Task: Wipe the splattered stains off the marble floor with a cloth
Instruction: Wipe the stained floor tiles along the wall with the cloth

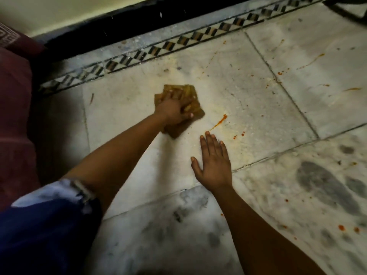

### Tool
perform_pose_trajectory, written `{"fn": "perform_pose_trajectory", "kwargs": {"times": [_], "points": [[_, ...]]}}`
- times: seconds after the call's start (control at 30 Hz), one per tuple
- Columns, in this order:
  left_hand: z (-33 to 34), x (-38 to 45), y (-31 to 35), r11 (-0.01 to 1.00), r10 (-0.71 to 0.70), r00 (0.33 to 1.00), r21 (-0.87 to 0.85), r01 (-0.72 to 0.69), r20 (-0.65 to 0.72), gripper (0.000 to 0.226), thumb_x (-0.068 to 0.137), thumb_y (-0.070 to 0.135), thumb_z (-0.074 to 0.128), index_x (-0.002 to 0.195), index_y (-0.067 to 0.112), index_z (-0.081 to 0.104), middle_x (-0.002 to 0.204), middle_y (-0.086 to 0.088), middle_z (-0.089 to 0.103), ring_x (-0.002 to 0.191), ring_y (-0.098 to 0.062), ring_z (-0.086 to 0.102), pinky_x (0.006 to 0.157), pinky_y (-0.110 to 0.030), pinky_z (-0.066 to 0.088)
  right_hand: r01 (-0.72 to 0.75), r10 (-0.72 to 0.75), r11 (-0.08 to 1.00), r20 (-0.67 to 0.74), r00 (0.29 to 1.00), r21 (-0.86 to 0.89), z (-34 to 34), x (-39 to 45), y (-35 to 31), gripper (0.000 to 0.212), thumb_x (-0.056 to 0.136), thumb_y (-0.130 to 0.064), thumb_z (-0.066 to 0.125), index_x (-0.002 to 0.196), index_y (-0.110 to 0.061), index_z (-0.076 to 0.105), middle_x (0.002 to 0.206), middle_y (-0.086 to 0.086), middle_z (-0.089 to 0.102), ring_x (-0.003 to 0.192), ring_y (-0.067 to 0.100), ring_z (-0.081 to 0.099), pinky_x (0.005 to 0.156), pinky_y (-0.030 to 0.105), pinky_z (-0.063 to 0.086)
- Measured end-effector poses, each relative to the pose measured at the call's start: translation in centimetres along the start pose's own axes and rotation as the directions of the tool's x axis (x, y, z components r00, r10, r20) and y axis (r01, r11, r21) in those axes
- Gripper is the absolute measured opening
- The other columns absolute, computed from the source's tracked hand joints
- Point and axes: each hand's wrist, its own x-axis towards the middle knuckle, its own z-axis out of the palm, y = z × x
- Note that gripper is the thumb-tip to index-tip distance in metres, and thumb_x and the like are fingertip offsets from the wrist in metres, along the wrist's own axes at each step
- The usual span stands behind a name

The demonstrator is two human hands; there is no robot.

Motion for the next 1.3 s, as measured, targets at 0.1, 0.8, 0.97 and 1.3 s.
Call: {"fn": "perform_pose_trajectory", "kwargs": {"times": [0.1, 0.8, 0.97, 1.3], "points": [[1.6, -2.1, -2.8, 0.999, 0.043, 0.999, 0.026, -0.044, 0.013, 0.063, 0.090, 0.057, 0.044, 0.145, 0.044, 0.016, 0.159, 0.001, -0.001, 0.146, -0.028, -0.002, 0.115, -0.050, 0.007, 0.006, -0.006, 1.000, -0.026, 1.000, 0.015, 0.1, 0.0, 0.0, 0.066, 0.088, -0.044, 0.035, 0.140, -0.004, 0.041, 0.148, 0.016, 0.037, 0.137, 0.027, 0.035, 0.113, 0.037, 0.015], [1.2, -6.8, 0.9, 0.995, -0.031, 0.982, 0.101, 0.012, 0.187, 0.067, 0.091, 0.053, 0.045, 0.147, 0.040, 0.011, 0.159, -0.008, -0.005, 0.143, -0.040, -0.001, 0.115, -0.055, 0.010, -0.284, 0.283, 0.959, -0.081, 0.956, 0.001, -2.3, -2.5, 4.2, 0.078, 0.090, -0.051, 0.014, 0.148, 0.000, 0.011, 0.156, 0.019, 0.012, 0.145, 0.029, 0.009, 0.115, 0.037, -0.005], [2.7, -6.5, -1.2, 1.000, 0.011, 0.999, 0.015, -0.012, 0.037, 0.062, 0.090, 0.056, 0.045, 0.145, 0.045, 0.018, 0.159, -0.001, 0.002, 0.145, -0.030, 0.000, 0.114, -0.048, 0.005, -0.308, 0.302, 0.950, -0.094, 0.949, -0.058, -1.6, -2.8, 7.1, 0.078, 0.091, -0.052, 0.018, 0.148, 0.000, 0.012, 0.156, 0.019, 0.012, 0.145, 0.029, 0.012, 0.116, 0.038, 0.000], [6.5, -5.4, 3.4, 0.993, 0.112, 0.968, -0.017, -0.119, -0.225, 0.064, 0.086, 0.066, 0.026, 0.145, 0.041, 0.022, 0.158, -0.006, 0.012, 0.145, -0.032, 0.007, 0.113, -0.053, -0.002, -0.315, 0.309, 0.947, -0.105, 0.945, -0.055, -1.6, -2.6, 7.3, 0.077, 0.091, -0.052, 0.024, 0.149, -0.002, 0.012, 0.156, 0.017, 0.013, 0.145, 0.027, 0.013, 0.117, 0.039, 0.005]]}}
